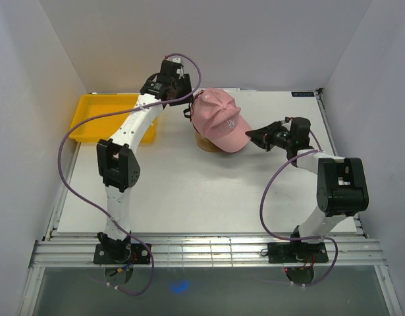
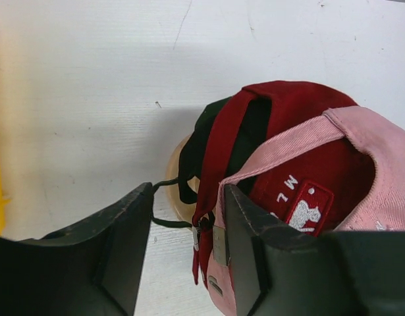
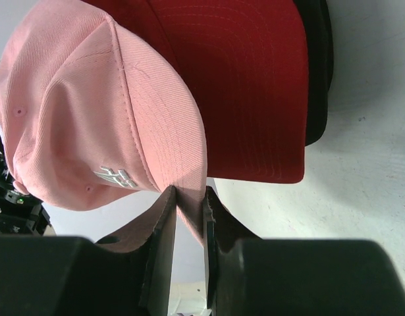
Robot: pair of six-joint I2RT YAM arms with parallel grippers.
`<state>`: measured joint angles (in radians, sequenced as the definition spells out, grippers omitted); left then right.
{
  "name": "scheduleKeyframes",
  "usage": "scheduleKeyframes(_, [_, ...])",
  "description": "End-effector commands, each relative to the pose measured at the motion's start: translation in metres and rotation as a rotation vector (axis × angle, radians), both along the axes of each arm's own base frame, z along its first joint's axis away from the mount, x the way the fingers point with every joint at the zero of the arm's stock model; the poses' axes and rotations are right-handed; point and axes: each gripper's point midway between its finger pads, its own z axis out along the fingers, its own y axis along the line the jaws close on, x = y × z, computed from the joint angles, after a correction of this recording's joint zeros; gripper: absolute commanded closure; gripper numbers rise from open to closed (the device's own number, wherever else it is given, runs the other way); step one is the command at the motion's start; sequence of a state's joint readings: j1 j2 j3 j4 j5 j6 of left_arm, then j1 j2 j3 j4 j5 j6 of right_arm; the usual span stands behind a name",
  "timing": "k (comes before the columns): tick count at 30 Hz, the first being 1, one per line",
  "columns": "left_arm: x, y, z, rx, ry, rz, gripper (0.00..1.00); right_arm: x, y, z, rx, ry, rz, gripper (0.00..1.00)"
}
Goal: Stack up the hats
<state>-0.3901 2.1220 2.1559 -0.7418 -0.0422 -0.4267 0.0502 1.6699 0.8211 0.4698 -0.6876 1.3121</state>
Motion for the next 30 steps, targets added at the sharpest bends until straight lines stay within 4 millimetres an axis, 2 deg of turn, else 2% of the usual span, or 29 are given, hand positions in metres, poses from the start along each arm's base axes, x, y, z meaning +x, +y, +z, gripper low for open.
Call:
scheduleKeyframes(1, [-0.004, 0.015, -0.014, 0.066, 0.062, 0.042, 0.44, 0.001, -0.013, -0.038, -0.092, 0.107, -0.055, 0.88])
scheduleKeyframes(5, [-0.003, 0.017, -0.021, 0.085, 0.087, 0.057, 0.50, -0.004, -0.017, -0.052, -0.105, 0.142, -0.070, 0.92])
scheduleKeyframes(17, [-0.007, 0.020, -0.032, 0.106, 0.120, 0.060, 0.52, -0.019, -0.031, -0.103, -0.213, 0.270, -0.096, 0.92])
scheduleKeyframes(23, [-0.007, 0.021, -0.029, 0.105, 0.116, 0.061, 0.52, -0.027, -0.038, -0.126, -0.281, 0.335, -0.095, 0.92])
scheduleKeyframes(30, [-0.008, 0.021, -0.031, 0.109, 0.122, 0.060, 0.52, -0.031, -0.048, -0.141, -0.379, 0.376, -0.089, 0.92])
